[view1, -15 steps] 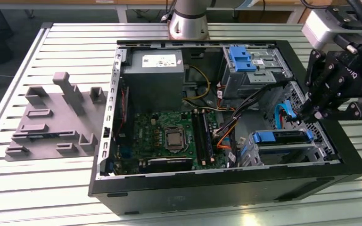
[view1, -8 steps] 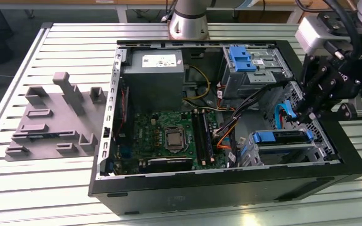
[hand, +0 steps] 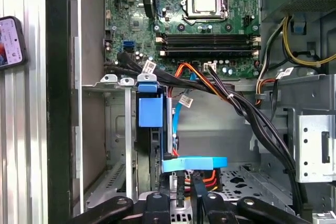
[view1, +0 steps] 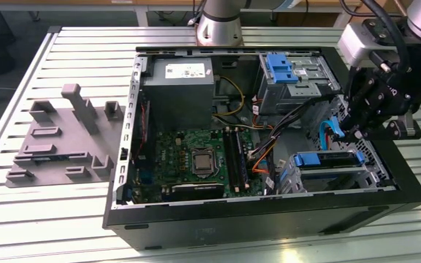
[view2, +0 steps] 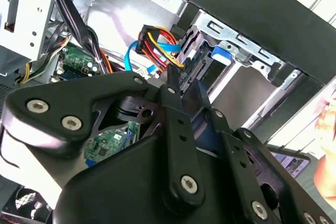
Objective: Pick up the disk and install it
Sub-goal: 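Insert the first disk wire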
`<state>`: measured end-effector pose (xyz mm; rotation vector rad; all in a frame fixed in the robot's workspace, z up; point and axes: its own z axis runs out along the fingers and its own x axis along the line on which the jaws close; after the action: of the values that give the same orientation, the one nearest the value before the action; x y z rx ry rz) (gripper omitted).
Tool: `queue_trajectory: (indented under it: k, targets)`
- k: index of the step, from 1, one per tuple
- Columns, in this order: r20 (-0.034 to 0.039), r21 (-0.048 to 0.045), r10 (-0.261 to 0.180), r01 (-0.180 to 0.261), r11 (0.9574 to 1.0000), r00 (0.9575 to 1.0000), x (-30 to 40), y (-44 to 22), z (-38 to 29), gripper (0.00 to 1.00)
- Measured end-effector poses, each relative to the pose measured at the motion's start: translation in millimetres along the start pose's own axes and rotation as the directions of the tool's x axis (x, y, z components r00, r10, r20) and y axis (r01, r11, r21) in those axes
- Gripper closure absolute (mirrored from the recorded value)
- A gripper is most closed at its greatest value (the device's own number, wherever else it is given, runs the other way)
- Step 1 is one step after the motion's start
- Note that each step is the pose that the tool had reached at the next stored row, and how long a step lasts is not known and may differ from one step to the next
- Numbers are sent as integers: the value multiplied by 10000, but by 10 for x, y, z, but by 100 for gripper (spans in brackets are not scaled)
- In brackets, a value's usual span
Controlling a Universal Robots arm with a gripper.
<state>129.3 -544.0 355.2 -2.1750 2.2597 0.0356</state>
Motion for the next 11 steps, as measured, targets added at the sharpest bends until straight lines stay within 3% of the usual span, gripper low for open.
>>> queue_trajectory:
  k: [6, 8, 11]
  targets:
    - [36, -1, 1, -1, 10000, 10000, -14, 0, 64, 72]
    - [38, -1, 1, -1, 10000, 10000, -27, 0, 66, 84]
    - [38, -3, 0, 0, 10000, 10000, -29, -2, 59, 84]
